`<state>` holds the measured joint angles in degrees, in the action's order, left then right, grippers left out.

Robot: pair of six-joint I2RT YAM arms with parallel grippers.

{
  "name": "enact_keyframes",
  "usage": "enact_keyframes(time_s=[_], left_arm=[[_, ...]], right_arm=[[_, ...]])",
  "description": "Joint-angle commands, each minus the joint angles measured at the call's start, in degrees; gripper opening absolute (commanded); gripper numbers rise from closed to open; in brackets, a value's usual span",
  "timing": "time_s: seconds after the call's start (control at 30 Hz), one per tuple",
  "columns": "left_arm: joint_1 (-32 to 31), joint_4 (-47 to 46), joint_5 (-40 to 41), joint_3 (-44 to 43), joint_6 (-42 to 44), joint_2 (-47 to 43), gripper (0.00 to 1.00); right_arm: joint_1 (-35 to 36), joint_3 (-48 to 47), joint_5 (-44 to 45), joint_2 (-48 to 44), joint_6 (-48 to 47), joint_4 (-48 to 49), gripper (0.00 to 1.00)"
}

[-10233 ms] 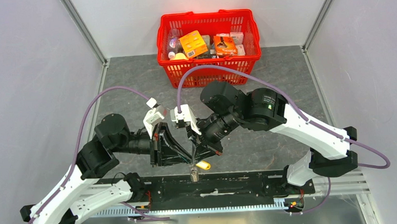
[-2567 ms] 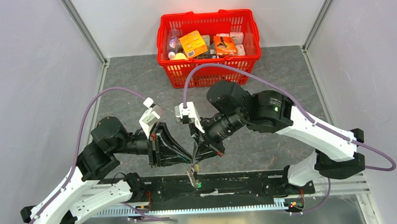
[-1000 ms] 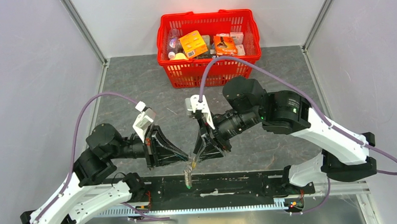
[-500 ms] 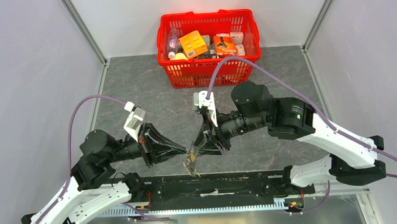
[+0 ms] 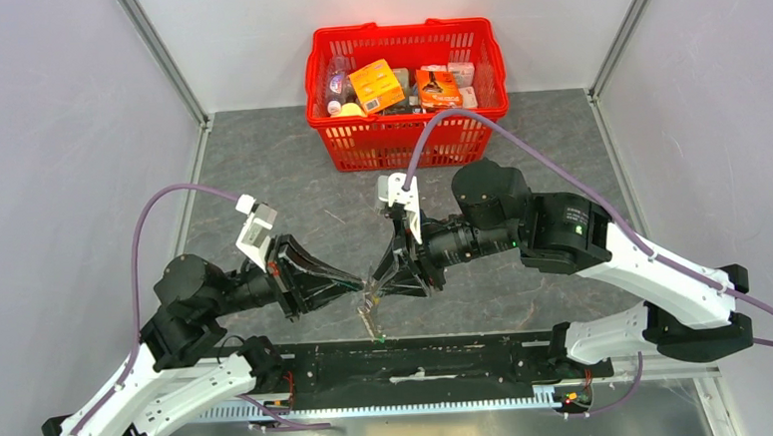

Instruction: Put the keys on the keyring

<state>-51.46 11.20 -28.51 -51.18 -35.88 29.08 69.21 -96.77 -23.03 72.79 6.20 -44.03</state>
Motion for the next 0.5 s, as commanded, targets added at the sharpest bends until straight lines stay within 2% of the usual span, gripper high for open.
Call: enact_keyframes(time_s=[0.0, 0.17, 0.47], left_arm=[[0.0, -4.8, 1.4, -0.2, -2.2, -0.6, 0.02], [0.0, -5.1, 1.6, -0.4, -2.4, -0.7, 0.02], [0.1, -6.6, 2.3, -0.3, -3.3, -0.6, 0.02]], right_arm=[[-0.1, 0.2, 0.5, -0.9, -0.3, 2.4, 0.37], [-0.1, 0.3, 0.6, -1.0, -0.7, 2.4, 0.33], [-0.1, 0.5, 0.6, -0.9, -1.2, 2.7, 0.14]])
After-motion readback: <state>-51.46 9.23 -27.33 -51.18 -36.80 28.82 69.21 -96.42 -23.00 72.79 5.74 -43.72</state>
